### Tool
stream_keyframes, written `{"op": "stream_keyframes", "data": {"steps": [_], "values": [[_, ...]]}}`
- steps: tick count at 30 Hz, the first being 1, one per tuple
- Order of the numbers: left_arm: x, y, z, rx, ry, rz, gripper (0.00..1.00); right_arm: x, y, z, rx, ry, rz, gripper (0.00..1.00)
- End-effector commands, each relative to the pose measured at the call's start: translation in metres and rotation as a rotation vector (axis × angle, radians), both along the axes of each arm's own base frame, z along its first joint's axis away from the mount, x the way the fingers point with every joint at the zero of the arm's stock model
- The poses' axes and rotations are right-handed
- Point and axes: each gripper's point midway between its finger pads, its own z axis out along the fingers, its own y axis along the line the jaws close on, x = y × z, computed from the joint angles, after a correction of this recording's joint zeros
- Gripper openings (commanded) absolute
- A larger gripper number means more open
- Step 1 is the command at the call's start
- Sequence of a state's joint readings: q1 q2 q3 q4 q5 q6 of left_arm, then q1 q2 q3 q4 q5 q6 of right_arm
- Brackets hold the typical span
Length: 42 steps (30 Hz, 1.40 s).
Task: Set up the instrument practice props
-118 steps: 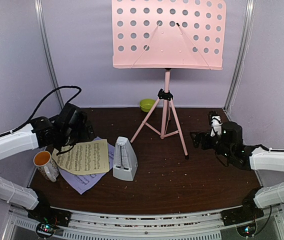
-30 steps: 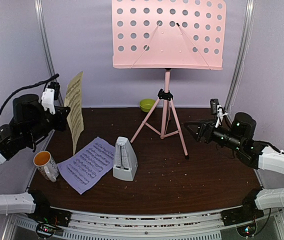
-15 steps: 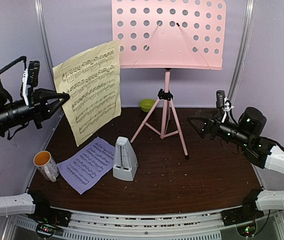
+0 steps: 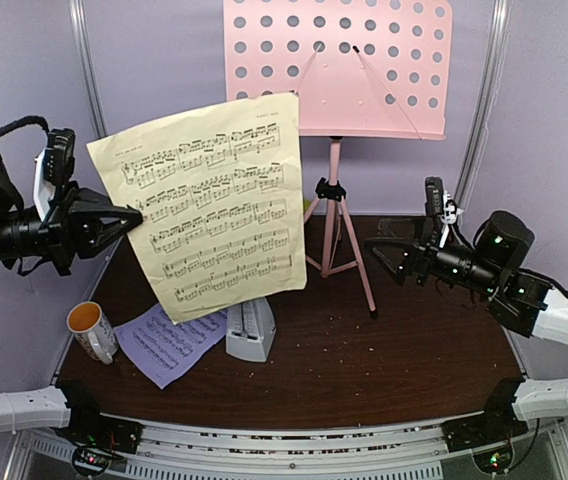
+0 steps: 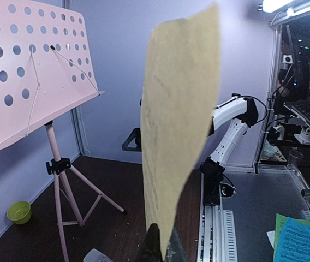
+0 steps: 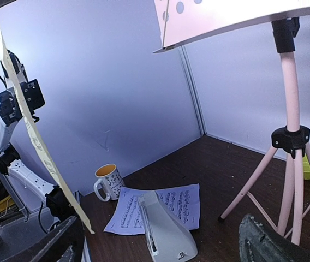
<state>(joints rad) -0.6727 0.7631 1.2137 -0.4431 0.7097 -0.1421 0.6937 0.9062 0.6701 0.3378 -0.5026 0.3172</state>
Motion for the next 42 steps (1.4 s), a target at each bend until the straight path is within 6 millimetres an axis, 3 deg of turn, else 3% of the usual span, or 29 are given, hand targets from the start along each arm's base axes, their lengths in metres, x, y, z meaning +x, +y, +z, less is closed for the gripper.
{"op": "stream_keyframes", "data": {"steps": [1,6,13,18,26,31,42], "values": [[-0.011,-0.004,0.014,-0.065,-0.012,-0.087,0.0,-0.017,0.009,0.027,0.03,-0.087,0.061,0.99],[-0.015,-0.005,0.016,-0.085,-0.01,-0.111,0.0,-0.028,0.019,0.032,0.01,-0.112,0.091,0.99],[-0.01,-0.009,0.011,-0.074,0.011,-0.118,0.0,-0.043,0.018,0.054,0.031,-0.142,0.116,1.0],[-0.007,-0.013,0.01,-0.063,0.018,-0.127,0.0,-0.066,0.026,0.059,-0.068,-0.145,0.178,1.0],[-0.008,-0.022,0.009,-0.054,0.025,-0.193,0.0,-0.092,0.024,0.084,-0.074,-0.149,0.228,1.0],[-0.007,-0.027,0.008,-0.05,0.043,-0.231,0.0,-0.076,0.028,0.095,-0.071,-0.108,0.138,1.0],[-0.01,-0.031,0.009,-0.067,0.054,-0.287,0.0,-0.073,0.059,0.1,-0.079,-0.1,0.144,1.0]]}}
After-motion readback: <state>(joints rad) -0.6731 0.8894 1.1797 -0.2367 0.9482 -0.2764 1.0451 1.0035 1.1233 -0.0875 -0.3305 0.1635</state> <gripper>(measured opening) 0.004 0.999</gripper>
